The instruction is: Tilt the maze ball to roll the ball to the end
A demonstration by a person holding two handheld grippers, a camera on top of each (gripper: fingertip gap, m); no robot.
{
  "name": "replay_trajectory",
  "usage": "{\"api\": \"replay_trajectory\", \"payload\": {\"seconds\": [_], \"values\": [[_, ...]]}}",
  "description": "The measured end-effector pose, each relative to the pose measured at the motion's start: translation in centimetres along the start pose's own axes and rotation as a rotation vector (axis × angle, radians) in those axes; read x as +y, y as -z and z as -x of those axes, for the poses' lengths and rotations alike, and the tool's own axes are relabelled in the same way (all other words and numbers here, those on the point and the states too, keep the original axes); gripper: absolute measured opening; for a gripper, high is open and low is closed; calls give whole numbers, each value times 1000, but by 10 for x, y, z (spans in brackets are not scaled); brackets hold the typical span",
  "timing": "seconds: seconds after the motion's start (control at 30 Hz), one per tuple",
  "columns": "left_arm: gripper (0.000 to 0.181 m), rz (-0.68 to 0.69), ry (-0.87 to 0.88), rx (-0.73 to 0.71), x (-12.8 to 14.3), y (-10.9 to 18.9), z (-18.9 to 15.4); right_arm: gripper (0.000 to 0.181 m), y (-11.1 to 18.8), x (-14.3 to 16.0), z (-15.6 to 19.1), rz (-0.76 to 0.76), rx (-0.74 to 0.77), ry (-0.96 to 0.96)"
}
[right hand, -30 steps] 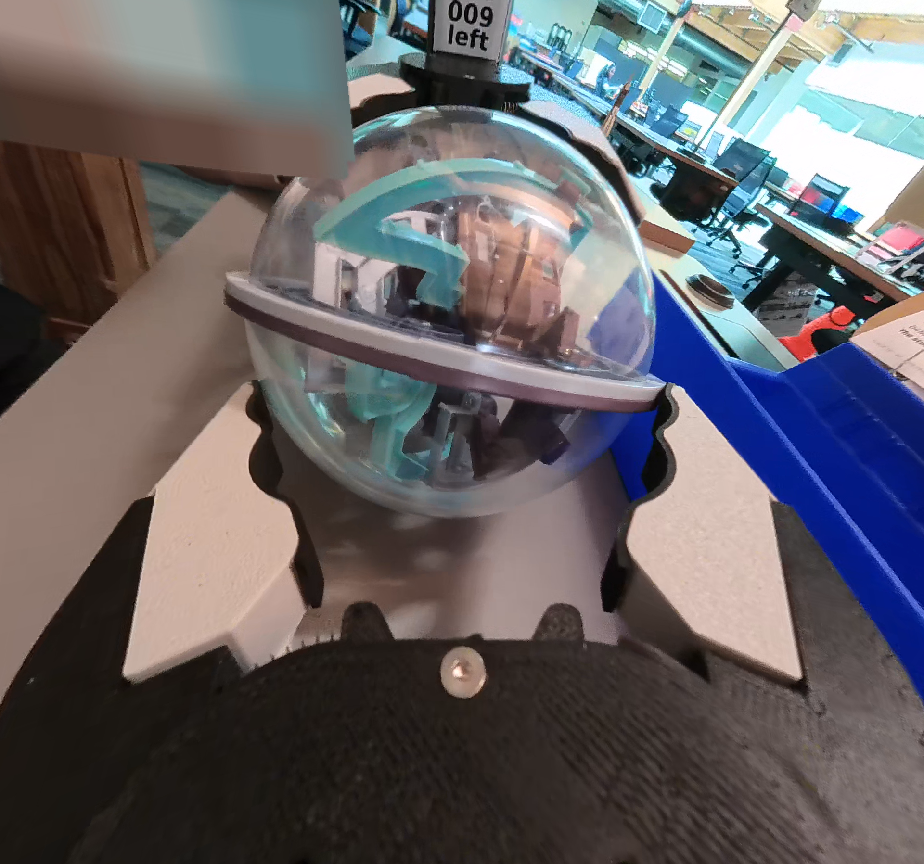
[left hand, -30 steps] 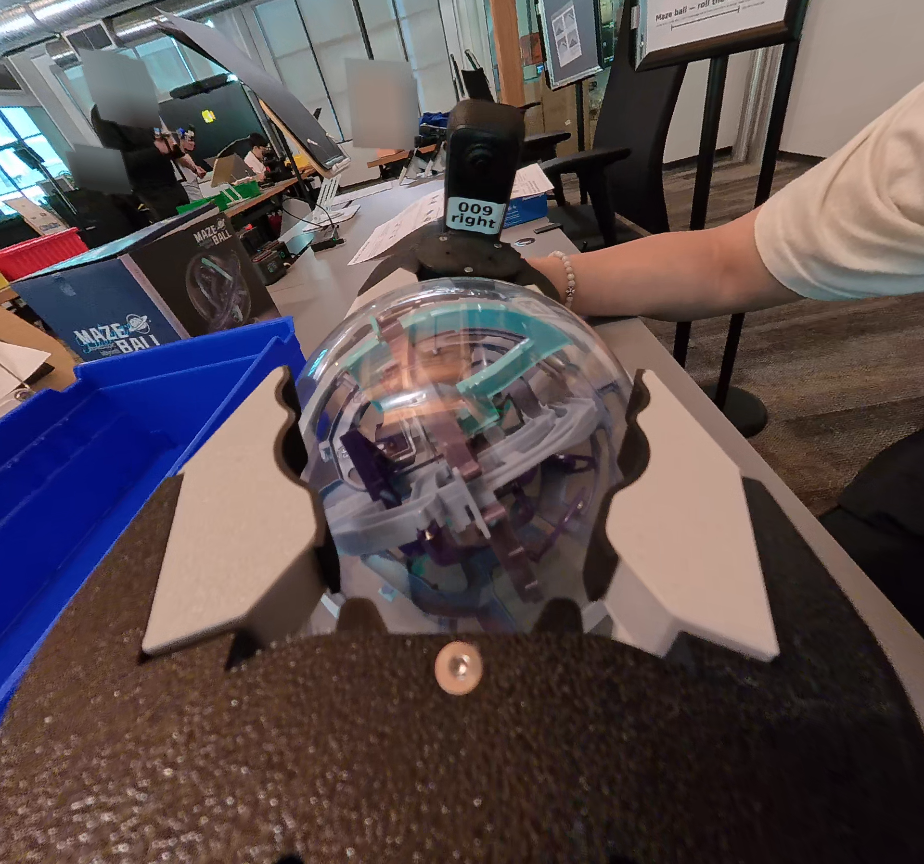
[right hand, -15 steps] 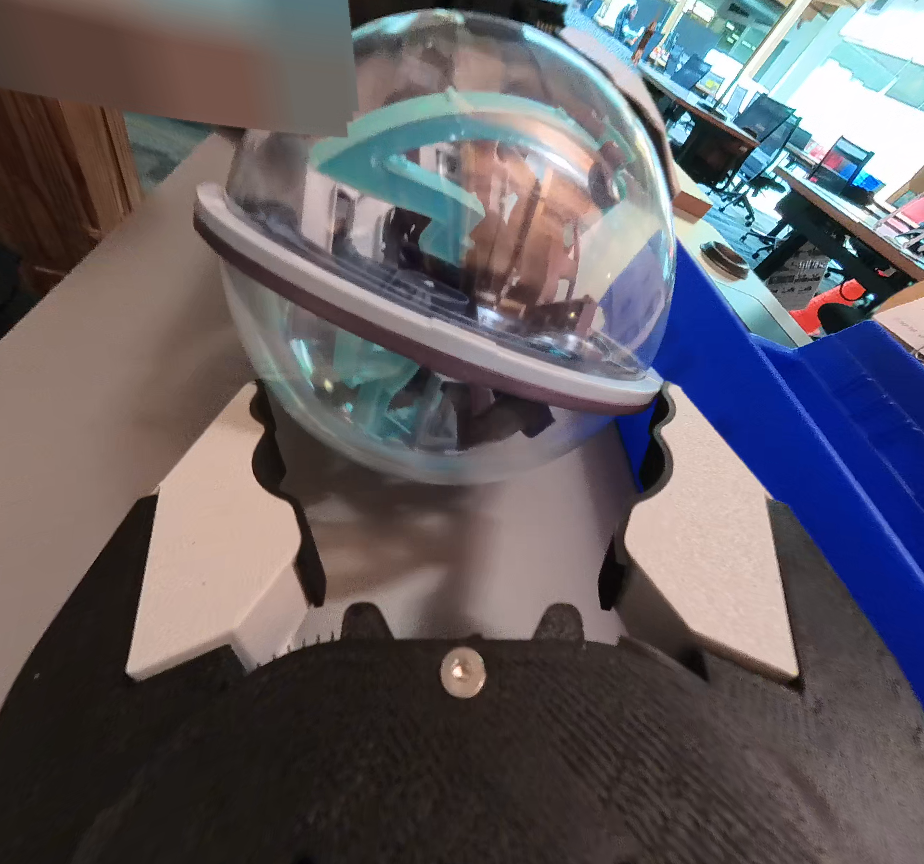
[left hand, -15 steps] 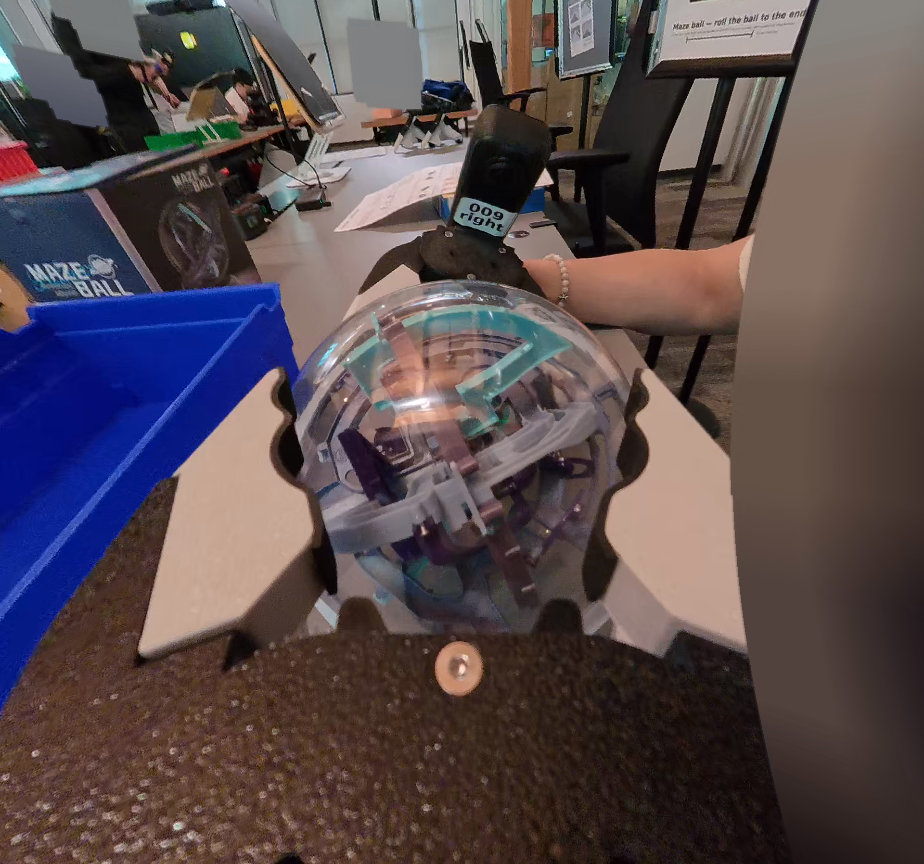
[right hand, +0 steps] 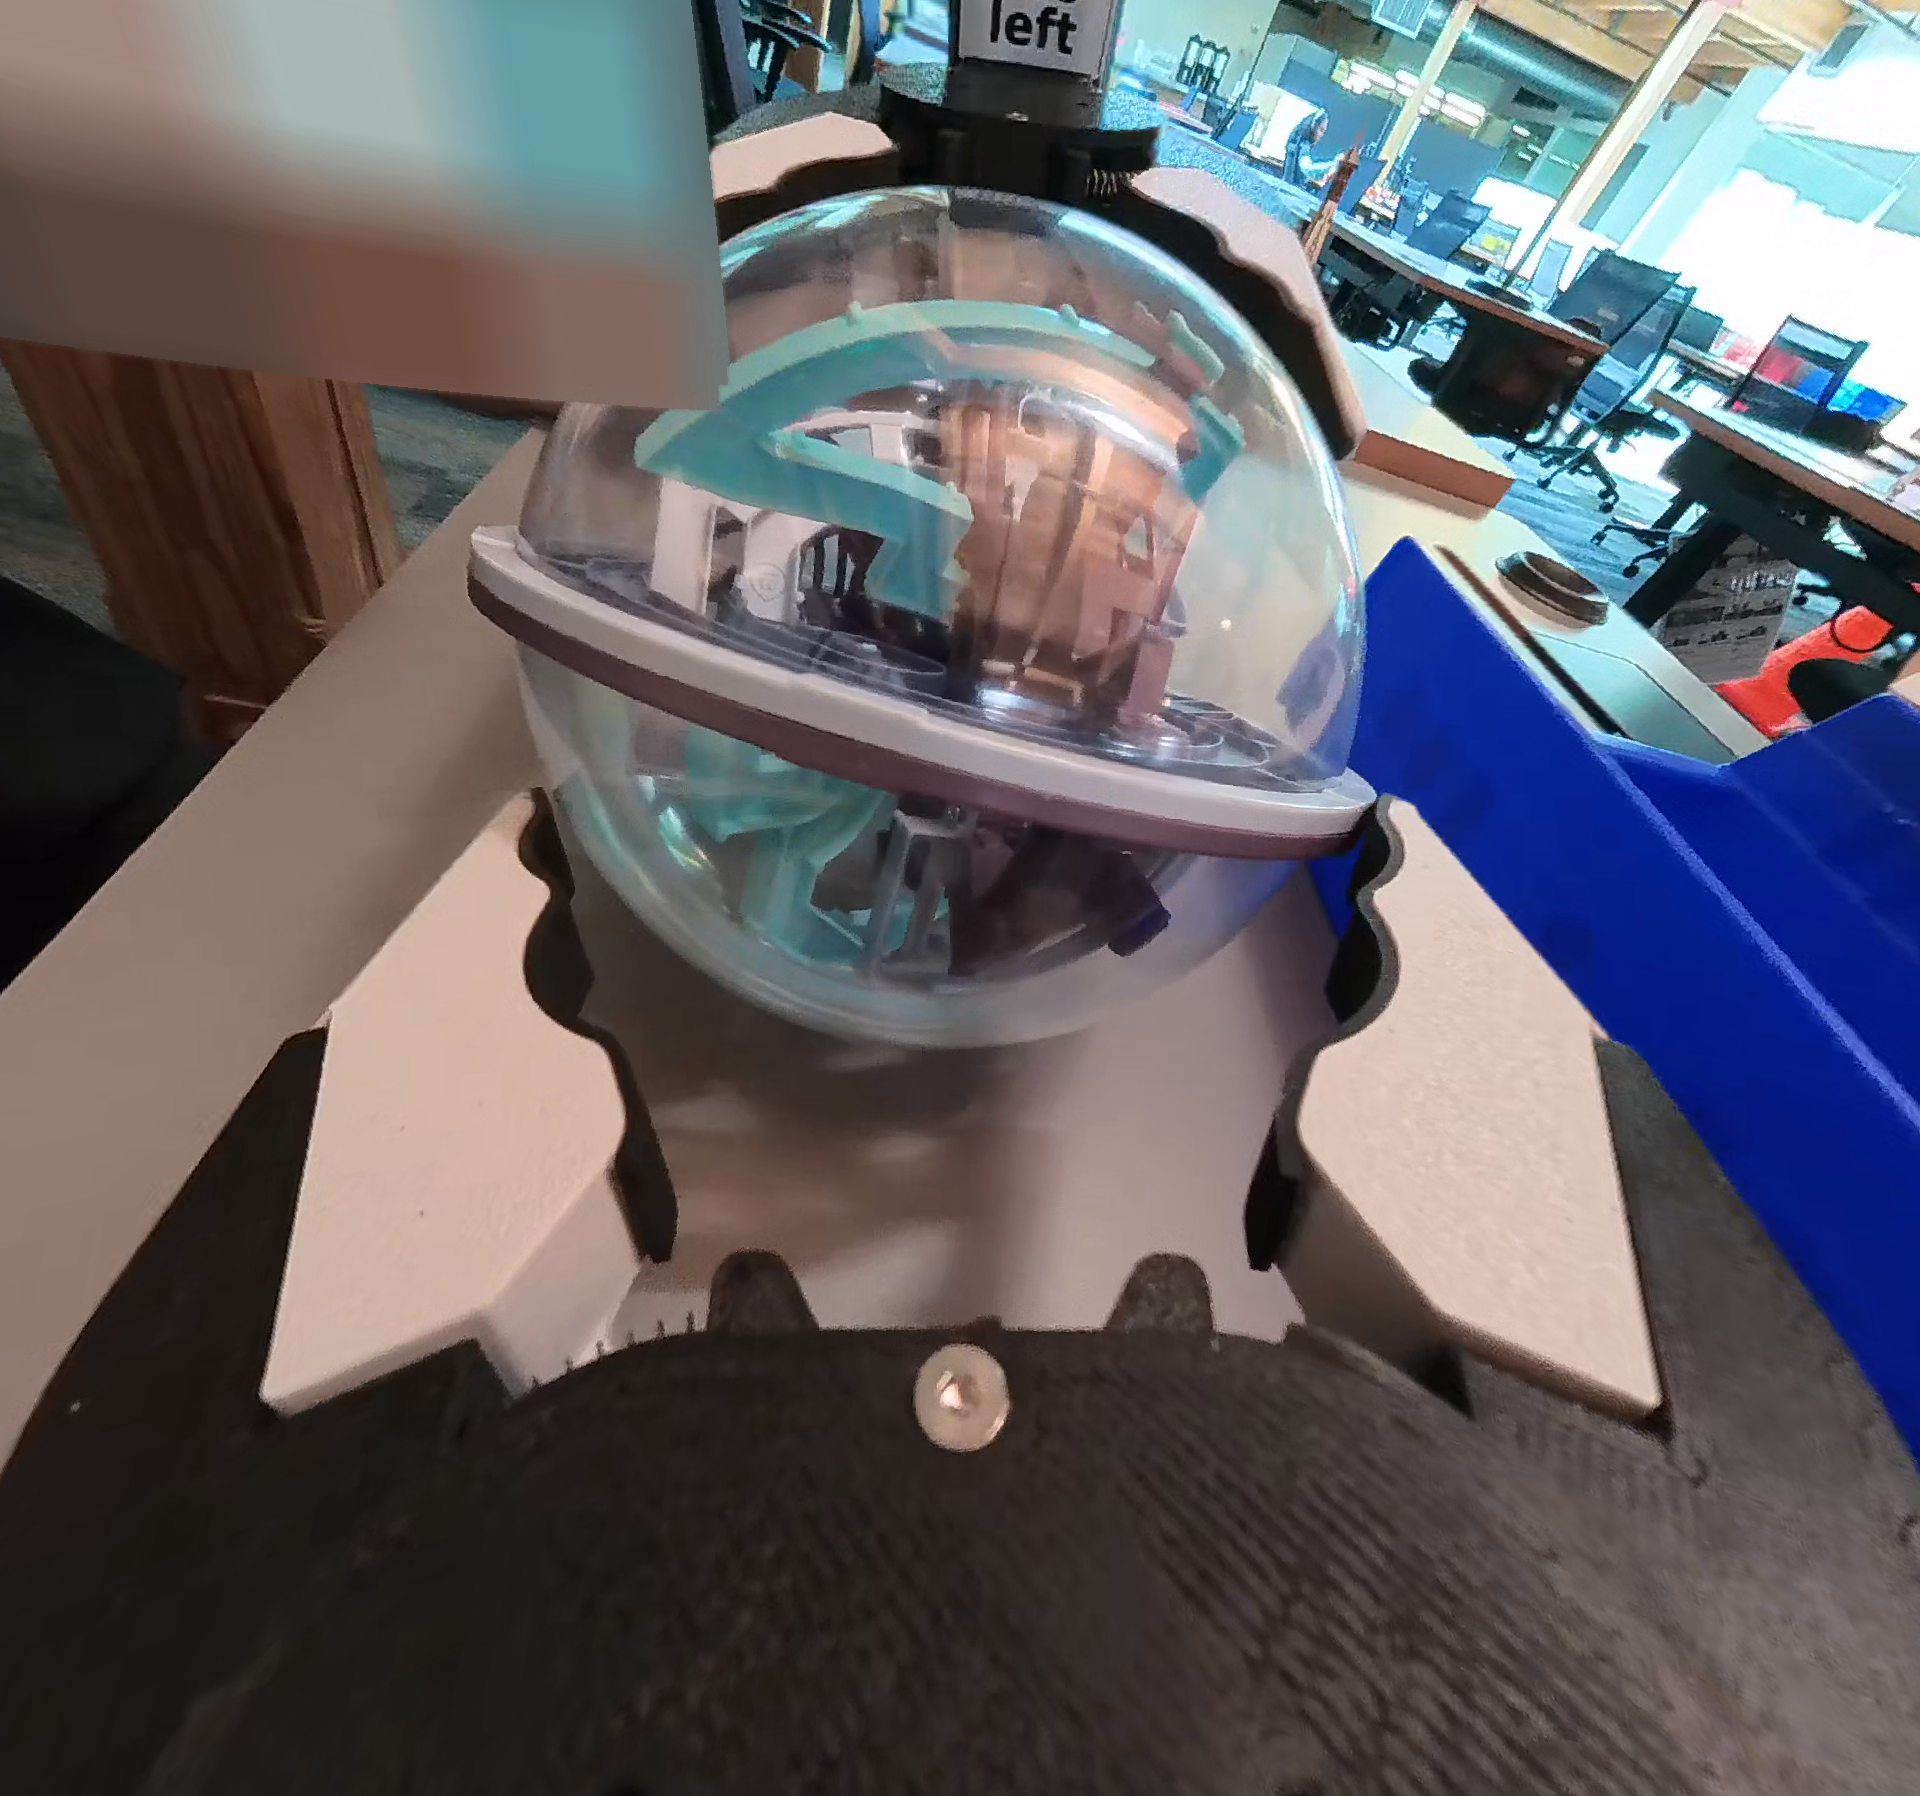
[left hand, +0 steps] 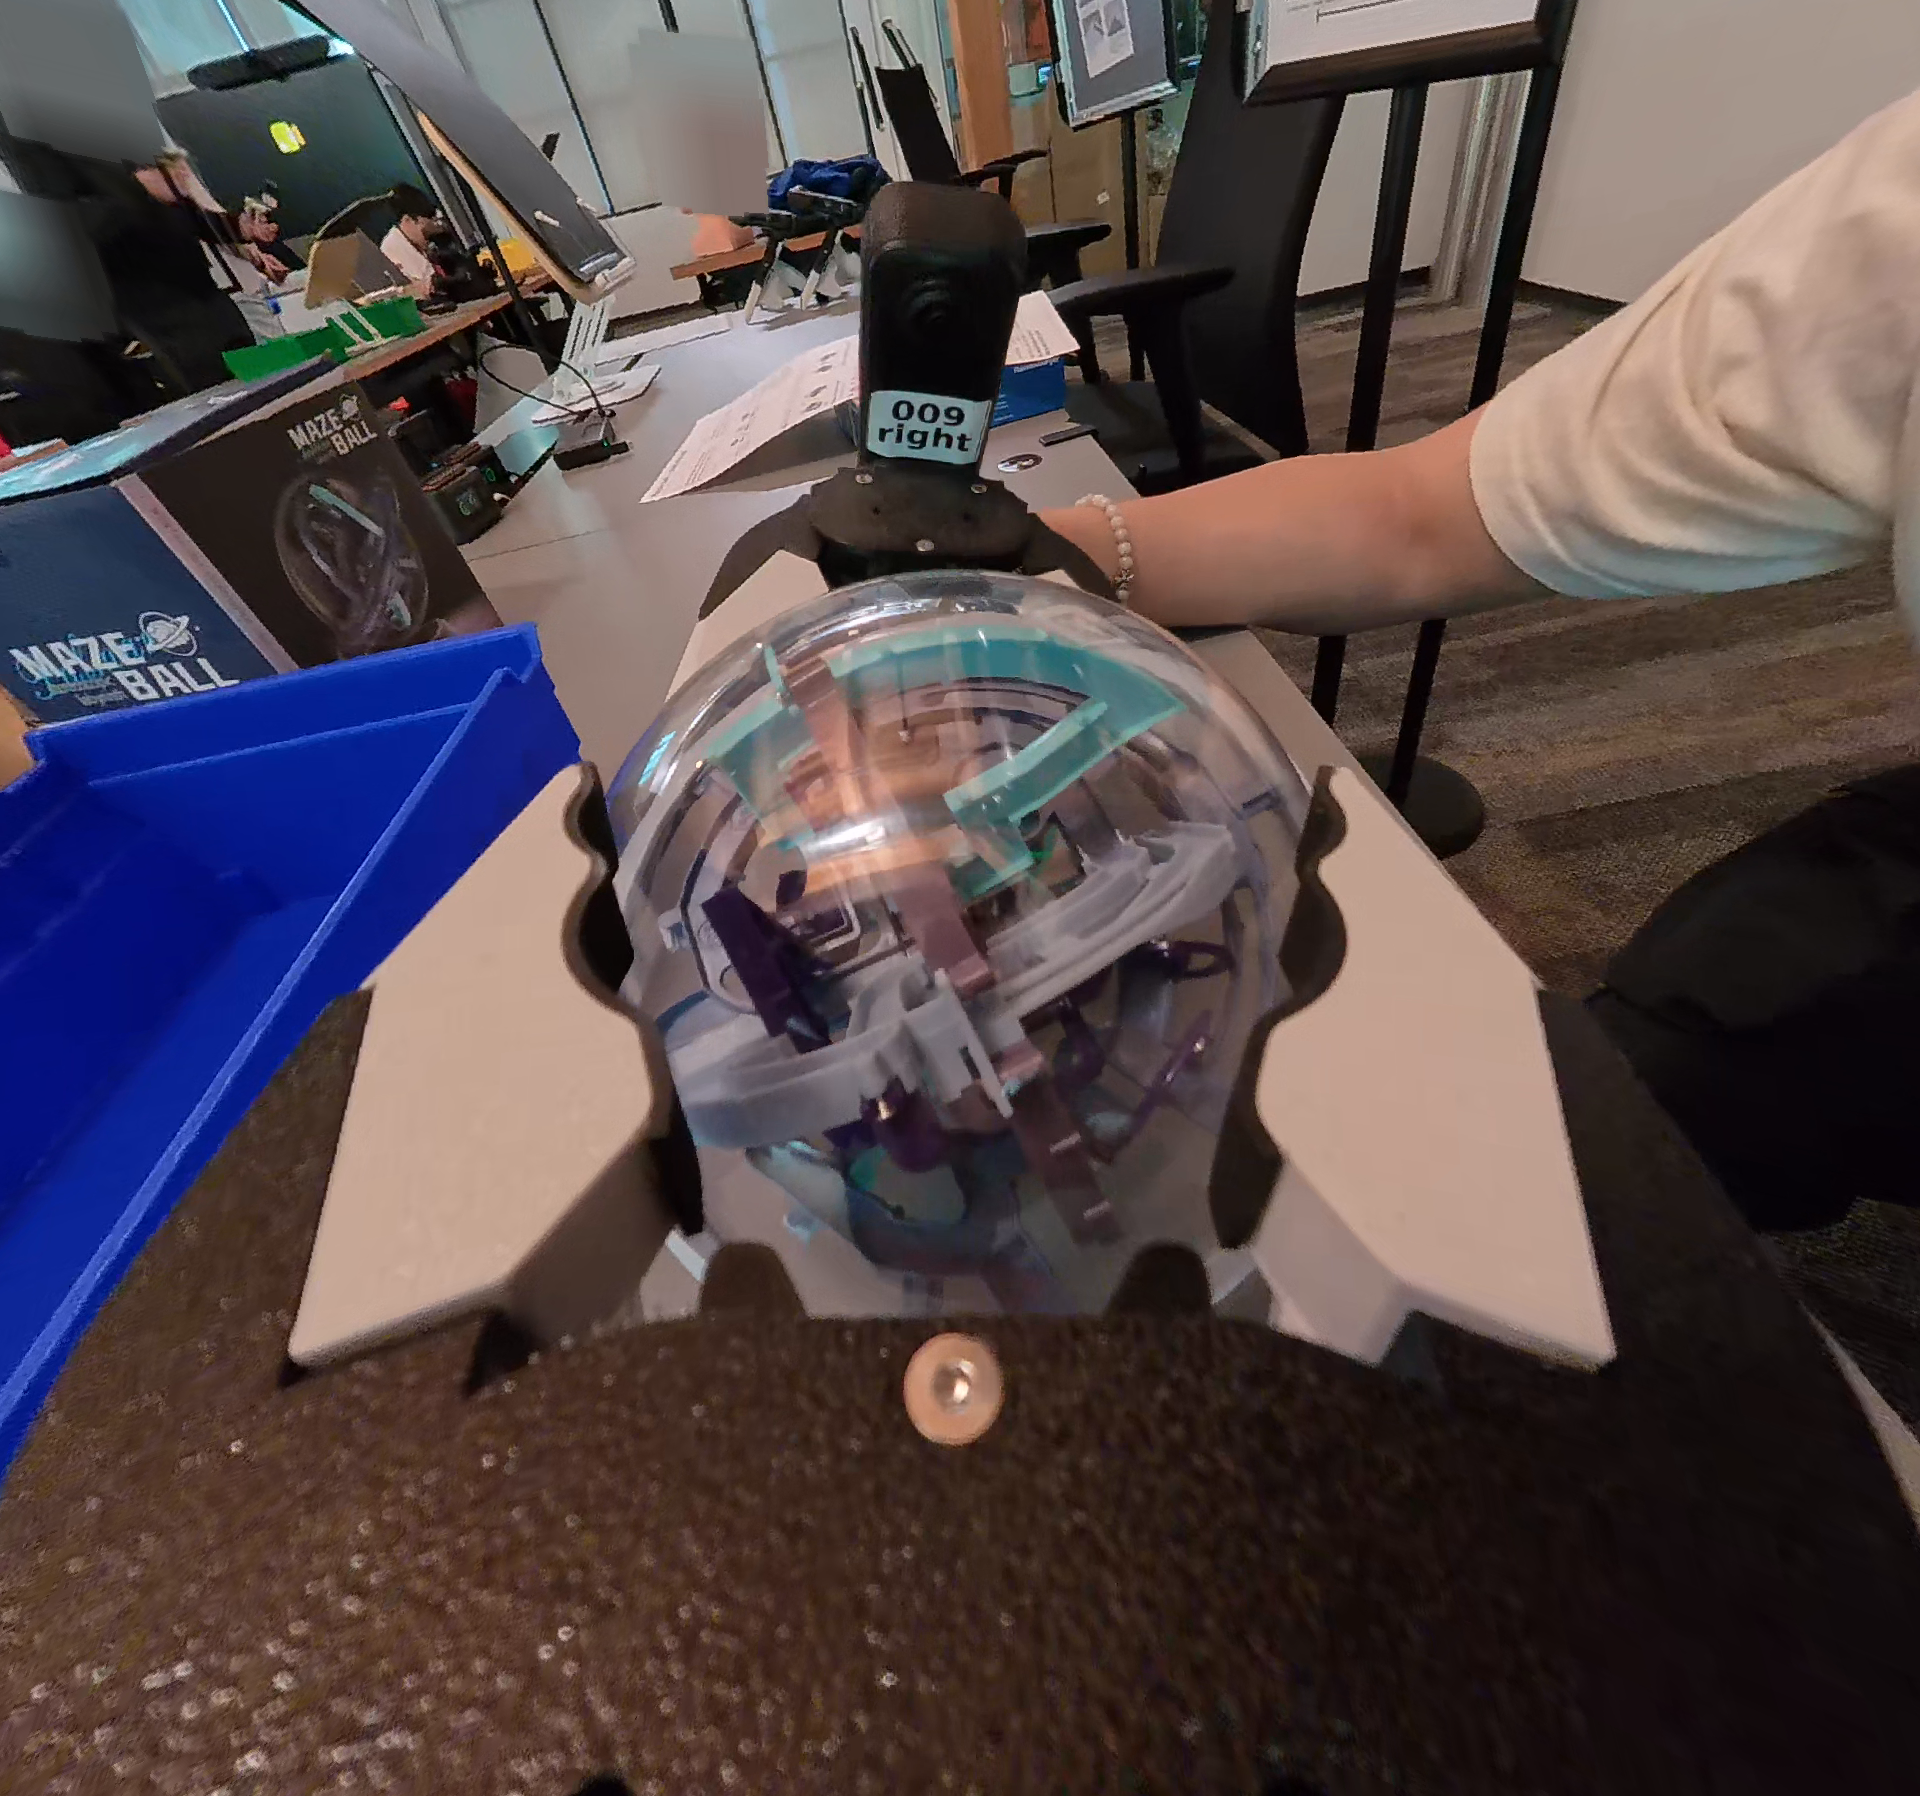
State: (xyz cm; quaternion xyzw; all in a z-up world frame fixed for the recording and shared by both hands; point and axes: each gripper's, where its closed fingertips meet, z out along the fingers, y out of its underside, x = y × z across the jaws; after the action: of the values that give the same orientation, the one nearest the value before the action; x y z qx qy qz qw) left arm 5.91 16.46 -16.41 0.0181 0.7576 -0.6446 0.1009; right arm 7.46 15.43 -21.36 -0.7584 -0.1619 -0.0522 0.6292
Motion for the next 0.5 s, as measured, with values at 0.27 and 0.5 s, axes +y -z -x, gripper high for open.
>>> {"api": "replay_trajectory", "payload": {"seconds": [0.27, 0.5], "values": [[126, -14, -64, 34, 0, 4, -6, 142, -1, 0, 1, 3, 18, 91], [126, -6, -81, 42, 1, 5, -7, 140, 0, -1, 2, 4, 15, 103]]}}
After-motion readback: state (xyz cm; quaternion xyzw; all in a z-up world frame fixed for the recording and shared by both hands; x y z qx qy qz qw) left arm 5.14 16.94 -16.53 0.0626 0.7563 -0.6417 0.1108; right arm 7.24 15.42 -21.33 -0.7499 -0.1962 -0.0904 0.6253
